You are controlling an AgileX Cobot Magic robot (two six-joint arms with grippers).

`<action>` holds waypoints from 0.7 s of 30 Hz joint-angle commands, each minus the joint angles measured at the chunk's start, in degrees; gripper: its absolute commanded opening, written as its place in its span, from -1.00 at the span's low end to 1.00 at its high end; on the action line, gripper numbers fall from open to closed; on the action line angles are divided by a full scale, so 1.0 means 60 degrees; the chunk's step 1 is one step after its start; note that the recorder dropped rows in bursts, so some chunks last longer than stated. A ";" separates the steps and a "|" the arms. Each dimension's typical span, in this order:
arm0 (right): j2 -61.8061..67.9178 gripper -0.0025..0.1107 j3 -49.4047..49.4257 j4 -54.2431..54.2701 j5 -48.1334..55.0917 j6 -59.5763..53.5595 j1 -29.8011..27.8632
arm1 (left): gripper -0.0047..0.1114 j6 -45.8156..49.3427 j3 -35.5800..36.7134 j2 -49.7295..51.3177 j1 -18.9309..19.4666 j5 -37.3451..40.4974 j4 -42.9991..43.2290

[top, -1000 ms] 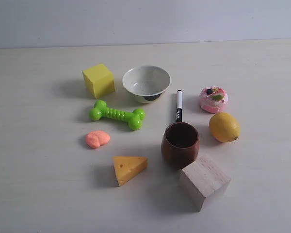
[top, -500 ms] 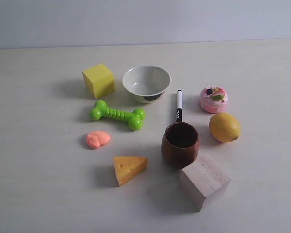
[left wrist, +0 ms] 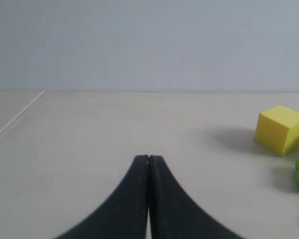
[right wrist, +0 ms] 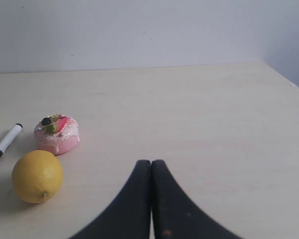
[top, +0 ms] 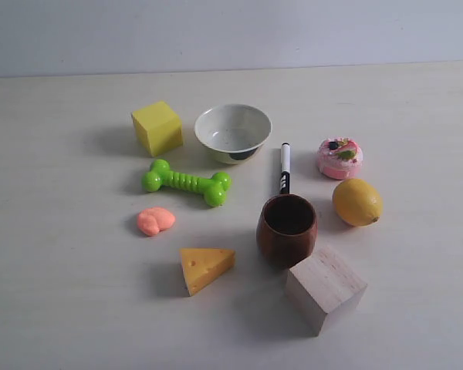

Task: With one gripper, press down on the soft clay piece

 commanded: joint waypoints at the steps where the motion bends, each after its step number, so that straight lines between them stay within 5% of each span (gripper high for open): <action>1: -0.0063 -0.96 0.0042 -0.0065 -0.0058 0.0010 -0.0044 | -0.92 -0.0016 0.0000 -0.0064 -0.0052 -0.1017 -0.0021; 14: -0.0063 -0.96 0.0042 -0.0065 -0.0058 0.0010 -0.0044 | -0.92 -0.0016 0.0000 -0.0064 -0.0052 -0.1336 -0.0014; 21: -0.0063 -0.96 0.0042 -0.0065 -0.0058 0.0010 -0.0044 | -0.92 -0.0555 -0.0010 -0.0064 -0.0052 -0.2820 -0.0014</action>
